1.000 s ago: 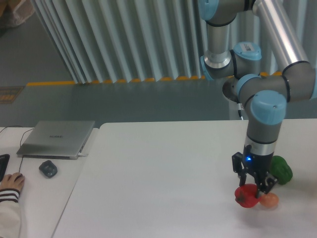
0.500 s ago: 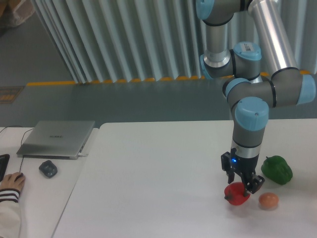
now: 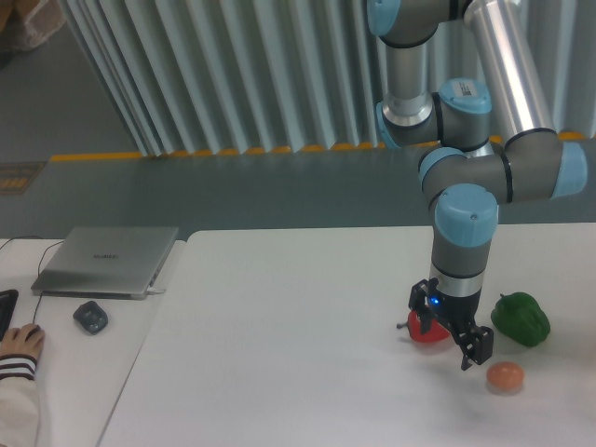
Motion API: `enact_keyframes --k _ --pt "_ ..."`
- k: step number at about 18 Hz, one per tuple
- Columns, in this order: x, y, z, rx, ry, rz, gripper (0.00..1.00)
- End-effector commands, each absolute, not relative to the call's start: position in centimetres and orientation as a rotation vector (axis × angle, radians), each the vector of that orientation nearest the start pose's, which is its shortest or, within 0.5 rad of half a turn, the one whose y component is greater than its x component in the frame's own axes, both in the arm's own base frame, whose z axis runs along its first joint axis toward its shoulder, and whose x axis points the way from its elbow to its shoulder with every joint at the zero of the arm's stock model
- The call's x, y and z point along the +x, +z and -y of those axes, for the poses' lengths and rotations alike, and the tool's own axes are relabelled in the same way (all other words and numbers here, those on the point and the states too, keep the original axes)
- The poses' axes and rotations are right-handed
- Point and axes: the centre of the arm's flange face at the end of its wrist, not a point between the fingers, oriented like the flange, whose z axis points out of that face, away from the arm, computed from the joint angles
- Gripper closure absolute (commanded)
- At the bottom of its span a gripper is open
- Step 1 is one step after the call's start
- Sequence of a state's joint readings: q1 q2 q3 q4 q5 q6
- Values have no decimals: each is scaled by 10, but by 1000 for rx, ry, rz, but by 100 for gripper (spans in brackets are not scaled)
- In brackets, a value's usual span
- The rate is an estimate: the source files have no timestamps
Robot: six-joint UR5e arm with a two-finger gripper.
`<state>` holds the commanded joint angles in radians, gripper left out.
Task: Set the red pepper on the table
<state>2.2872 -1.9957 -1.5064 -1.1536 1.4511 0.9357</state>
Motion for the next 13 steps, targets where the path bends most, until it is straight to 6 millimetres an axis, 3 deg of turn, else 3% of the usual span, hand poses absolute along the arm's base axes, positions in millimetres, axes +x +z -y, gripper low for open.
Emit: enact_keyframes --k 5,8,13 --pt "-323 324 -587 -3013 44 -352 0" --pt "-326 334 -587 -2967 98 -548 0" --pt "-329 330 -581 -3005 169 -752 0"
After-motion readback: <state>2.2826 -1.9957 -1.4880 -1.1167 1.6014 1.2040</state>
